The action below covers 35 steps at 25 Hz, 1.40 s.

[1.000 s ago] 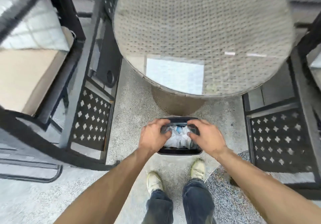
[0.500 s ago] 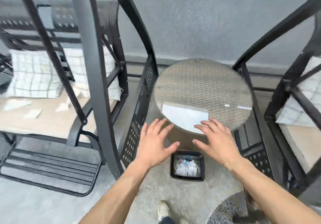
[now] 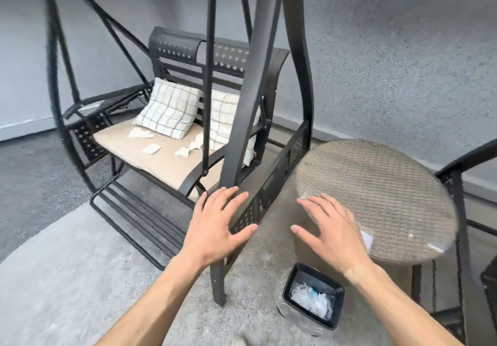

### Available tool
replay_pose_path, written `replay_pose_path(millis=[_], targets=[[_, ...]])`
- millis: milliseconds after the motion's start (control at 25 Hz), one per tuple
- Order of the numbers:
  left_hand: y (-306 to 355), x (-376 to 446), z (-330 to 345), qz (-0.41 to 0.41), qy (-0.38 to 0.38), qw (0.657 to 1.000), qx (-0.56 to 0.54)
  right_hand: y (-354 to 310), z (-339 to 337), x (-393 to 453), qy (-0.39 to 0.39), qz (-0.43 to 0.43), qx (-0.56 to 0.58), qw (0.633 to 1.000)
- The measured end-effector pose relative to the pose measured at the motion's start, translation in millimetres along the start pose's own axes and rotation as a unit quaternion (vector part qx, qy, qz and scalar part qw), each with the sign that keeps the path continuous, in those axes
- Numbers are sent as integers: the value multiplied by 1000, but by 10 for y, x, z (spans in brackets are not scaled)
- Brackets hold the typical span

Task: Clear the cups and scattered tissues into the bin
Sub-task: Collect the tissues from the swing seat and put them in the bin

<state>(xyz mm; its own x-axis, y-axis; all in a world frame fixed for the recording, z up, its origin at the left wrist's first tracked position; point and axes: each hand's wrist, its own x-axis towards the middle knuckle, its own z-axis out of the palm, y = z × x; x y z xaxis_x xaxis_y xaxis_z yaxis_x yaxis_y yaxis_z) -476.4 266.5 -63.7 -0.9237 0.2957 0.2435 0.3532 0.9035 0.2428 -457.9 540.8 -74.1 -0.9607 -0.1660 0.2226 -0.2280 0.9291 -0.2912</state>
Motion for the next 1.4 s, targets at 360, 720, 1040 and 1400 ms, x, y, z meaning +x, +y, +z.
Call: replay_pose_path(millis=[360, 720, 1040, 1400], targets=[[-1312, -1124, -763, -186, 83, 977, 60, -1775, 434, 736, -24, -202, 5, 979], [-3089, -1918, -1506, -260, 127, 953, 88, -3851, 1096, 1453, -9, -298, -21, 954], [-4565, -2103, -1827, -288, 76, 946, 125, -5189, 1818, 1969, -47, -302, -36, 951], [-6168, -1281, -1799, -277, 34, 946, 165, -6009, 2716, 3352, -51, -301, -62, 950]])
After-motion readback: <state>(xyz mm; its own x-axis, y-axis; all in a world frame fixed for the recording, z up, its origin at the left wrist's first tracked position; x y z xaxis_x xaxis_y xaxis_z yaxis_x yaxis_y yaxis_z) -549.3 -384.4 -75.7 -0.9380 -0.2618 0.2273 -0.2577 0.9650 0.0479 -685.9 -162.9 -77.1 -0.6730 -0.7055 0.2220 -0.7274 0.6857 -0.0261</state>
